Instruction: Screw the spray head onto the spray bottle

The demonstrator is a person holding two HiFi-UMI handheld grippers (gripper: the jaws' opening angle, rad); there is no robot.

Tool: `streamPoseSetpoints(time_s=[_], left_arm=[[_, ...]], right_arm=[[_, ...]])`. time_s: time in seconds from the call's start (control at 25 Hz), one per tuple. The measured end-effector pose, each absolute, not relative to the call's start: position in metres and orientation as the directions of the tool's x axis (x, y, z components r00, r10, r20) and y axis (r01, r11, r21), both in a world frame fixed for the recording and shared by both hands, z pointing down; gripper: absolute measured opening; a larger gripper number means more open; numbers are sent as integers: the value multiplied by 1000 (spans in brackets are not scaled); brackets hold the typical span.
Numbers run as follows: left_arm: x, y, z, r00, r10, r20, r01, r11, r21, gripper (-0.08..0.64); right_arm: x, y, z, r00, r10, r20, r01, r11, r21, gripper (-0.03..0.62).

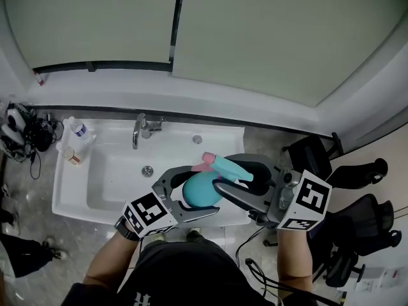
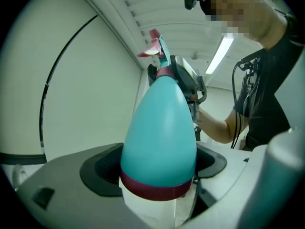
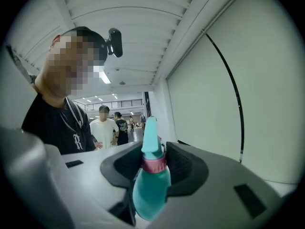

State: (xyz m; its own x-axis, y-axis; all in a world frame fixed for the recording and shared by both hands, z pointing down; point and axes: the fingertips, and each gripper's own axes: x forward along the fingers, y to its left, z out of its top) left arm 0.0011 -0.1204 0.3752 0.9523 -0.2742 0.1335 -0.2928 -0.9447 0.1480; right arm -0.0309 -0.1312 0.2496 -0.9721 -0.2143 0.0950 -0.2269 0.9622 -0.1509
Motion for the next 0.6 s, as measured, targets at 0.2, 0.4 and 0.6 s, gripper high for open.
streamPoseSetpoints(time_s=[0.2,0.4,0.6], left_arm=[[6,-115,364,978,-203,53,-209,-956,204,422],[2,-128,365,952,-293,89,-303,-942,141,422],[-10,-158,374,824,-541,167,-549,-836,-3,422]], right_arm=[[-30,-128,238,-981,-191,-29,-184,969,-167,149],[-31,-139,241,-951,-309,13,-307,938,-160,149],[-24,-165,253,-802,-589,97,-597,789,-145,147]])
